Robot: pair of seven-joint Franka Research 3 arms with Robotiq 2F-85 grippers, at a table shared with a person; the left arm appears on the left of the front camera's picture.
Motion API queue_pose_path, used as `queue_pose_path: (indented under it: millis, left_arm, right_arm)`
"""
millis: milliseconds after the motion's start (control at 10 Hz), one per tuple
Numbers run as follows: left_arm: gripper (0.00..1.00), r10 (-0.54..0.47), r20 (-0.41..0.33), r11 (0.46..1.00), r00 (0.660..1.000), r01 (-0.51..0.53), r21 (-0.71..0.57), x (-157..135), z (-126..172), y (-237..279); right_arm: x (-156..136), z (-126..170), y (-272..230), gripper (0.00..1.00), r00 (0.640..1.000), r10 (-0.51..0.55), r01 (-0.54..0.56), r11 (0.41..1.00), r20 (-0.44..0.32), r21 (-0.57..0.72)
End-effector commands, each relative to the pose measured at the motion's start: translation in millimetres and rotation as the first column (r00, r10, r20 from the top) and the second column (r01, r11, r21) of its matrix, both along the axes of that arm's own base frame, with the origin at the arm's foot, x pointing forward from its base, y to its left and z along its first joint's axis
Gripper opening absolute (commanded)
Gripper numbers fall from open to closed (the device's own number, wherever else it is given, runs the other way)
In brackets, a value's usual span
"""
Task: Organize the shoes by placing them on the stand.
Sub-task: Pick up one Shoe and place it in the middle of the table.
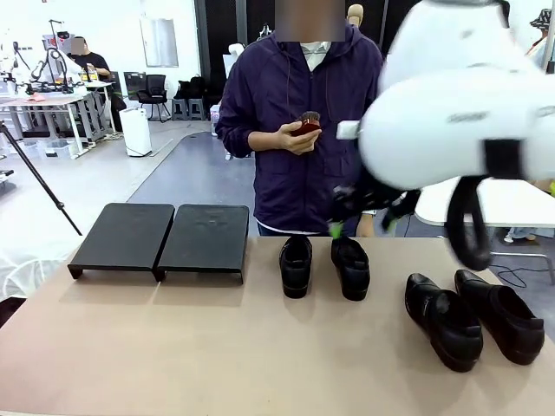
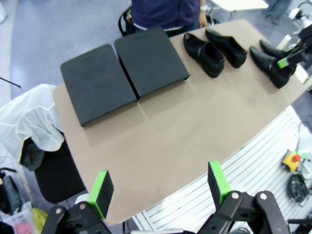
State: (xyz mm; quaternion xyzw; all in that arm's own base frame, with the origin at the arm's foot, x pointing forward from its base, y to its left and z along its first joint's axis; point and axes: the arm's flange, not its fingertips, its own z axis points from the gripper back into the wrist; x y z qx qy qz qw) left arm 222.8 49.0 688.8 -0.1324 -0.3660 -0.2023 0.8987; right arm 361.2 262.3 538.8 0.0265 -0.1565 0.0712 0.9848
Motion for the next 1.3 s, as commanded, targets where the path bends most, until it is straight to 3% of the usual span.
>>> queue_pose_path:
  millis: [0,100,200,500,700,1000,1200]
  left_arm:
    - [1.00,-0.007,-0.003,1.000,1.000,0.007,0.000,0.2,1.5,1.0]
    - [1.00,-0.007,-0.003,1.000,1.000,0.007,0.000,0.2,1.5,1.0]
    - [1.00,-0.007,-0.003,1.000,1.000,0.007,0.000,0.2,1.5,1.0]
    - [1.00,-0.007,-0.003,1.000,1.000,0.007,0.000,0.2,1.5,1.0]
    - [1.00,-0.007,-0.003,1.000,1.000,0.007,0.000,0.2,1.5,1.0]
    - [1.00,-0.007,-0.003,1.000,1.000,0.007,0.000,0.2,1.5,1.0]
    - [1.00,-0.007,-0.003,1.000,1.000,0.007,0.000,0.2,1.5,1.0]
  right_arm:
    - [15.9,4.3,10.4,1.00,1.000,-0.006,0.006,0.999,0.002,0.039]
    - [0.5,19.6,0.4,1.00,0.995,0.101,-0.099,0.991,-0.013,0.087]
    - [7.4,-10.9,14.9,1.00,1.000,0.007,-0.007,1.000,-0.021,0.010]
    - [9.3,-6.0,16.9,1.00,0.999,0.033,-0.033,0.999,-0.024,0.028]
    - [77.7,-37.9,29.5,1.00,0.990,0.058,-0.049,0.996,-0.128,0.075]
    - [146.2,-91.4,40.5,1.00,0.989,0.047,-0.032,0.994,-0.142,0.104]
    - [176.0,-121.9,44.2,1.00,0.992,-0.054,0.063,0.996,-0.118,0.071]
